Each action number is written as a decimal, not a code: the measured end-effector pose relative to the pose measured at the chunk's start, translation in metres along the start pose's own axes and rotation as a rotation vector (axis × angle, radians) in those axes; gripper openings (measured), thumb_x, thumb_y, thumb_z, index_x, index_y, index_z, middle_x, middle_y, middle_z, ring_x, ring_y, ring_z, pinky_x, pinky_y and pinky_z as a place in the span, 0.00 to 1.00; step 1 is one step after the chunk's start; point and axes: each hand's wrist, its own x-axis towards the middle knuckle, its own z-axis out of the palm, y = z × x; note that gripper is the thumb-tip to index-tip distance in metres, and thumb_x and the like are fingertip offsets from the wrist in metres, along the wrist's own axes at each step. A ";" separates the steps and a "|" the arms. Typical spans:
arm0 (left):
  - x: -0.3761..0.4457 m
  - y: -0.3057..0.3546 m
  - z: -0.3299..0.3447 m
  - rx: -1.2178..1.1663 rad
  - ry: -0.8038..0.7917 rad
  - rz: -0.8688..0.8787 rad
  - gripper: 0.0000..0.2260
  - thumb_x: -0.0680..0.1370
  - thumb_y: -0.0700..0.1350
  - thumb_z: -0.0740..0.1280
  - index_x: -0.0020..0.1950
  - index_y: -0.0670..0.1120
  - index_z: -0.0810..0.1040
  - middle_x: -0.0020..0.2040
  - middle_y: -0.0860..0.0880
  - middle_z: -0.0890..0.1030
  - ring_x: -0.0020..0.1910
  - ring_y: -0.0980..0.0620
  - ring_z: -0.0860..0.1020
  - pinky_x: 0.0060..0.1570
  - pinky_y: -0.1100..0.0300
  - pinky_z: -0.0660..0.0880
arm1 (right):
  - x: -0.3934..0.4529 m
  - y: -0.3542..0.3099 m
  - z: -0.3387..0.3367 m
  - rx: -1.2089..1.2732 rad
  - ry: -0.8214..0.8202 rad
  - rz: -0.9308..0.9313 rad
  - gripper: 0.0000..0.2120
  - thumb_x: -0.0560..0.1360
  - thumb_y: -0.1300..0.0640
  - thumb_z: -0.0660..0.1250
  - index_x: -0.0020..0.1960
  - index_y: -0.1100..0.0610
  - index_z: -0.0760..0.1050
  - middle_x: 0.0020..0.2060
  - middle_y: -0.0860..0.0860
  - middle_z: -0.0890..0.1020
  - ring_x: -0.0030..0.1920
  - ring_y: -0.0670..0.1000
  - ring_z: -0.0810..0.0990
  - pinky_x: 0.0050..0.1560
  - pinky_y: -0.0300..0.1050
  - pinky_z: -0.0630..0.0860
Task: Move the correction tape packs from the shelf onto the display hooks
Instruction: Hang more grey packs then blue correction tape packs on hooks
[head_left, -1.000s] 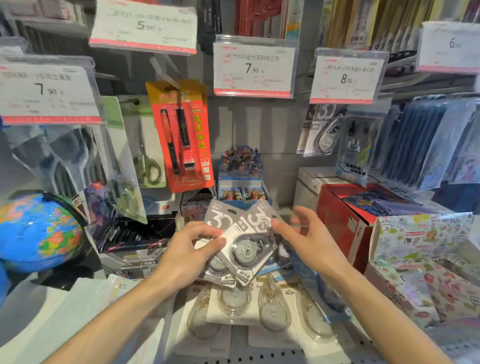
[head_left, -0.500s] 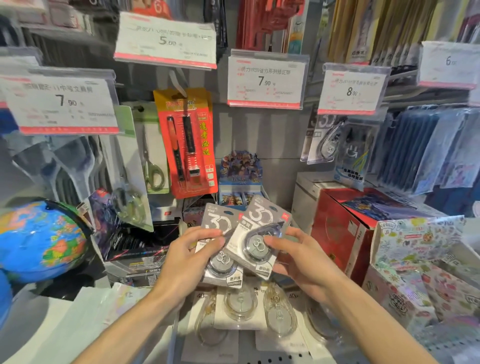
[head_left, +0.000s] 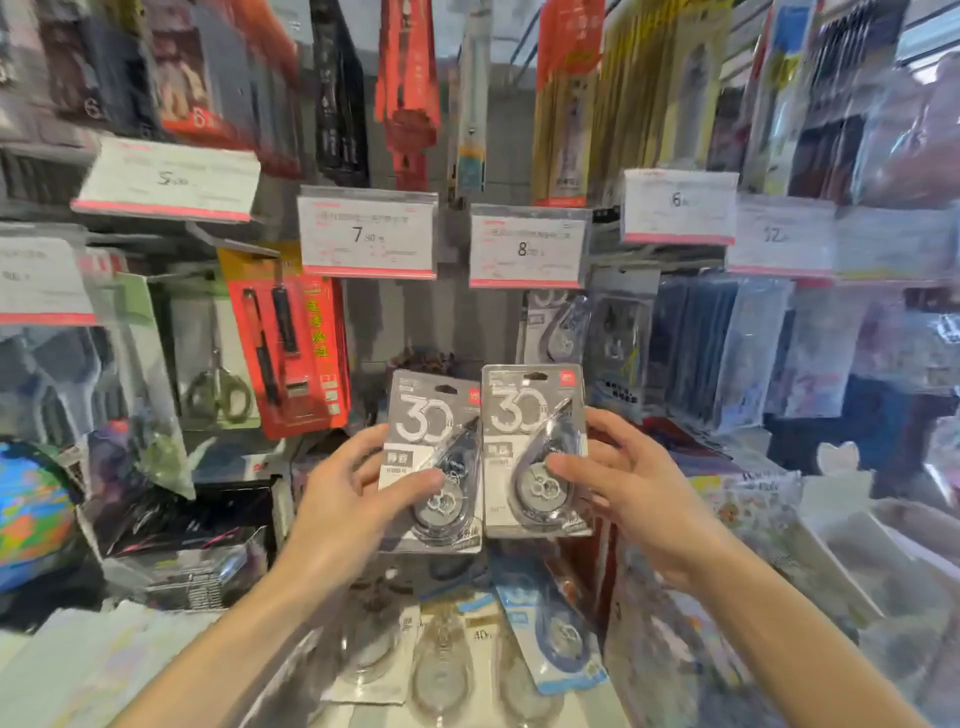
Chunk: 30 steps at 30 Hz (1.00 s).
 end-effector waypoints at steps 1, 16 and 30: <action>-0.001 0.005 0.013 0.008 0.005 0.020 0.25 0.66 0.47 0.79 0.62 0.53 0.80 0.54 0.52 0.88 0.53 0.52 0.87 0.51 0.57 0.83 | -0.002 -0.004 -0.014 -0.020 0.006 -0.024 0.20 0.76 0.64 0.74 0.65 0.51 0.77 0.51 0.55 0.90 0.51 0.59 0.88 0.49 0.51 0.84; 0.003 0.075 0.150 0.273 0.204 0.243 0.19 0.75 0.44 0.77 0.61 0.60 0.78 0.55 0.59 0.87 0.54 0.56 0.85 0.50 0.58 0.79 | -0.009 -0.037 -0.142 -0.098 -0.065 -0.326 0.15 0.76 0.57 0.76 0.55 0.39 0.79 0.48 0.45 0.90 0.47 0.45 0.89 0.44 0.32 0.81; -0.005 0.129 0.132 0.424 0.278 0.401 0.19 0.76 0.46 0.76 0.56 0.68 0.74 0.50 0.73 0.83 0.50 0.73 0.81 0.45 0.76 0.74 | -0.006 -0.048 -0.129 -0.302 -0.054 -0.445 0.22 0.78 0.54 0.74 0.61 0.29 0.72 0.51 0.33 0.85 0.53 0.37 0.85 0.52 0.27 0.77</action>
